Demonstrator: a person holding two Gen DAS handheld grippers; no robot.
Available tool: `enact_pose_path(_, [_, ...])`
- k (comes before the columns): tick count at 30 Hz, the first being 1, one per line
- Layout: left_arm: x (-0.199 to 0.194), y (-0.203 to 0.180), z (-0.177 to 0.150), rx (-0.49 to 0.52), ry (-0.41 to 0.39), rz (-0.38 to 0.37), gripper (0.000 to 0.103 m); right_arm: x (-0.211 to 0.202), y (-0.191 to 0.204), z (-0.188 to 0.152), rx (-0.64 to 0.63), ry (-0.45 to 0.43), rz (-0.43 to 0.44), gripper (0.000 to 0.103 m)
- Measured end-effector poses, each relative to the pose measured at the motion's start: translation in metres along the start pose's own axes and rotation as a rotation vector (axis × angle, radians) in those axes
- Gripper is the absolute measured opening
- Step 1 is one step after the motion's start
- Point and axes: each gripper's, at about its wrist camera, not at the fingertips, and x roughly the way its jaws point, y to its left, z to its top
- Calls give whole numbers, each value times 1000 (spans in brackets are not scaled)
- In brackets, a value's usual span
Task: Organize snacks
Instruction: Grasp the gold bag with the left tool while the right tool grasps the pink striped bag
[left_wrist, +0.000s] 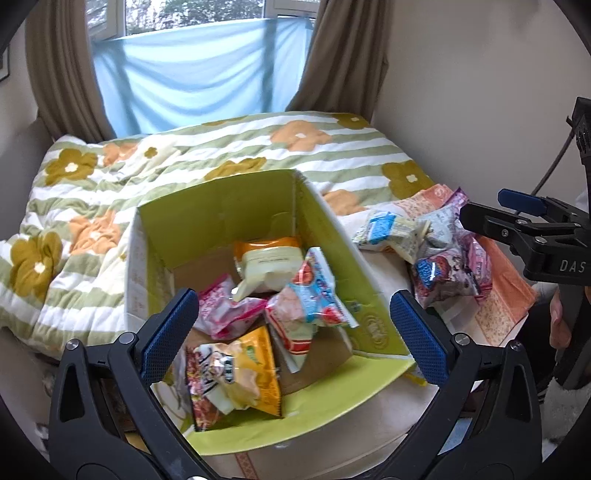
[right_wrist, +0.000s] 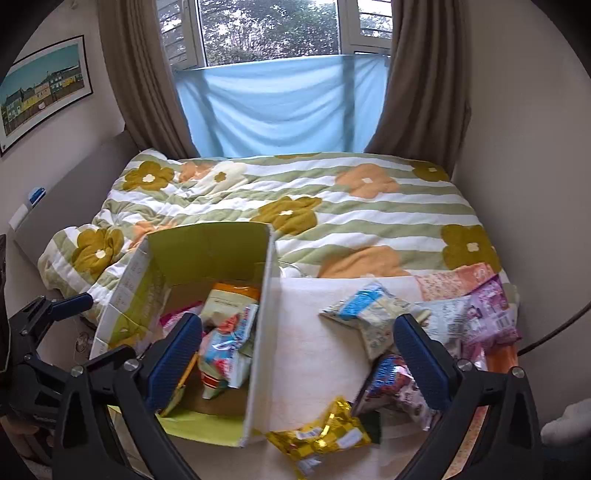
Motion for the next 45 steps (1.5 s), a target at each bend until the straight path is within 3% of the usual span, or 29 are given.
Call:
enact_pose_path(6, [6, -71, -2, 12, -3, -12, 103, -12, -74, -23, 7, 9, 4, 103])
enact_pose_path(12, [29, -150, -11, 17, 55, 15, 103, -22, -140, -43, -48, 40, 44, 103])
enact_pose_path(18, [62, -193, -33, 6, 151, 72, 103, -10, -194, -64, -86, 93, 111, 103])
enact_pose_path(24, [92, -224, -58, 164, 270, 183, 103, 9, -220, -84, -133, 147, 166, 103])
enact_pose_path(33, [149, -239, -87, 414, 410, 267, 99, 52, -235, -106, -148, 242, 143, 103])
enact_pose_path(37, [170, -235, -95, 420, 464, 257, 90, 67, -236, -114, -144, 278, 153, 103])
enact_pose_path(45, [190, -220, -100, 395, 513, 257, 89, 93, -230, -118, -217, 324, 154, 103])
